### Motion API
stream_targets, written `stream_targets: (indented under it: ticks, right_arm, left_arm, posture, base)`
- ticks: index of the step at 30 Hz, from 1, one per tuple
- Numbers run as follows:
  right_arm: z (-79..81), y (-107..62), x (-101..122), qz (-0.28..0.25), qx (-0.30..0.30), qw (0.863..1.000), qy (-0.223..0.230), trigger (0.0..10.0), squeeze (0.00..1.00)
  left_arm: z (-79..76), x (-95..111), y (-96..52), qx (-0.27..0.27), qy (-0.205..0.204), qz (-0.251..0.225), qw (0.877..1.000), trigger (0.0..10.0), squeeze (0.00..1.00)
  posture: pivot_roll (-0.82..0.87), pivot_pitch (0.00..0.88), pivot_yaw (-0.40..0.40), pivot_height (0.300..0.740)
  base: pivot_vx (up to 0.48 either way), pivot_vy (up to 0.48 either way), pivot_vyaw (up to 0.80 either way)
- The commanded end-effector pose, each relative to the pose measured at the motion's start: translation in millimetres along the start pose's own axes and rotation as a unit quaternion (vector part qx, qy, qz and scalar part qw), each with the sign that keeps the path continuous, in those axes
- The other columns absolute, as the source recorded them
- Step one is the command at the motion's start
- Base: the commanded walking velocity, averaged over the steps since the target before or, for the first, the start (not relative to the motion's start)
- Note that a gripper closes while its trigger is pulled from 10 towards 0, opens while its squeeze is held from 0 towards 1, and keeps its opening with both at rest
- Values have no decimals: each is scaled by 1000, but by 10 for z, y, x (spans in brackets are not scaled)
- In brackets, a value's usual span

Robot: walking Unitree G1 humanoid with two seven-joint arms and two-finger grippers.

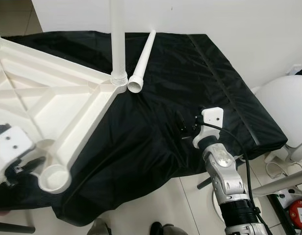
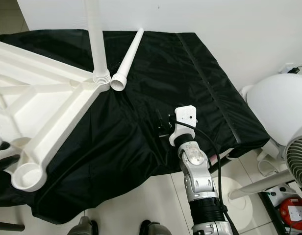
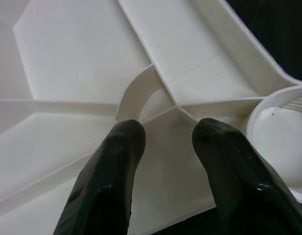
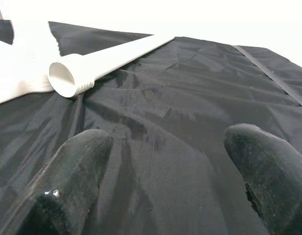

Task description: Building children table

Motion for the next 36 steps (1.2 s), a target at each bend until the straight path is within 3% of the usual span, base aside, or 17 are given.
stream_targets:
  ticks: [1,9,12,16,18,19,20,23,25,29,36]
  right_arm:
    - [-30,-23,-41,10,-6,1000,-2,10000,0]
    - [-28,-48,-56,11,-10,1000,-1,10000,0]
    - [-43,-65,-62,11,-16,1000,-1,10000,0]
    - [-46,-69,-62,11,-18,1000,-2,10000,0]
    - [-46,-70,-59,10,-18,1000,-2,10000,0]
    - [-46,-70,-56,10,-18,1000,-2,10000,0]
    - [-46,-70,-56,10,-18,1000,-2,10000,0]
    - [-38,-62,-54,9,-16,1000,-3,10000,0]
    - [-38,-62,-54,9,-16,1000,-3,10000,0]
    - [-27,-58,-54,10,-9,1000,-7,10000,0]
    - [-29,-43,-55,10,-5,1000,-9,10000,0]
  left_arm:
    - [-143,100,118,-34,4,-24,999,10000,0]
    - [-243,282,356,-46,9,-63,997,10000,0]
    - [-354,398,483,-61,11,-89,994,10000,0]
    - [-365,453,519,-60,14,-100,993,10000,0]
    - [-290,480,518,-45,13,-106,993,10000,0]
    - [-159,506,499,-16,19,-114,993,10000,0]
    - [-159,506,499,-16,19,-114,993,10000,0]
    - [312,490,357,72,8,-127,989,10000,0]
    - [312,490,357,72,8,-127,989,10000,0]
    - [489,416,345,127,18,-146,981,10000,0]
    - [519,320,369,144,11,-157,977,10000,0]
  posture:
    - [175,171,-75,740]
    - [164,166,-58,740]
    - [155,157,-51,740]
    - [154,155,-51,740]
    - [151,152,-49,740]
    - [154,149,-51,740]
    - [154,149,-51,740]
    - [153,144,-53,740]
    - [153,144,-53,740]
    - [153,132,-66,740]
    - [168,116,-71,740]
  base:
    - [0,0,0]
    - [0,0,0]
    - [0,0,0]
    - [0,0,0]
    - [0,0,0]
    - [0,0,0]
    - [0,0,0]
    - [0,0,0]
    - [0,0,0]
    - [0,0,0]
    - [0,0,0]
Point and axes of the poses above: a point about 5 cm out from each wrist's last joint towards the gripper, its own y axis pointing out of the wrist towards the gripper, its own x axis along the axis of the wrist's last joint, z = x × y, the point moved 2 cm from there along y, pointing out of the wrist towards the gripper, and after that the axes turned 1 degree about -y, right-handed, at the moved point
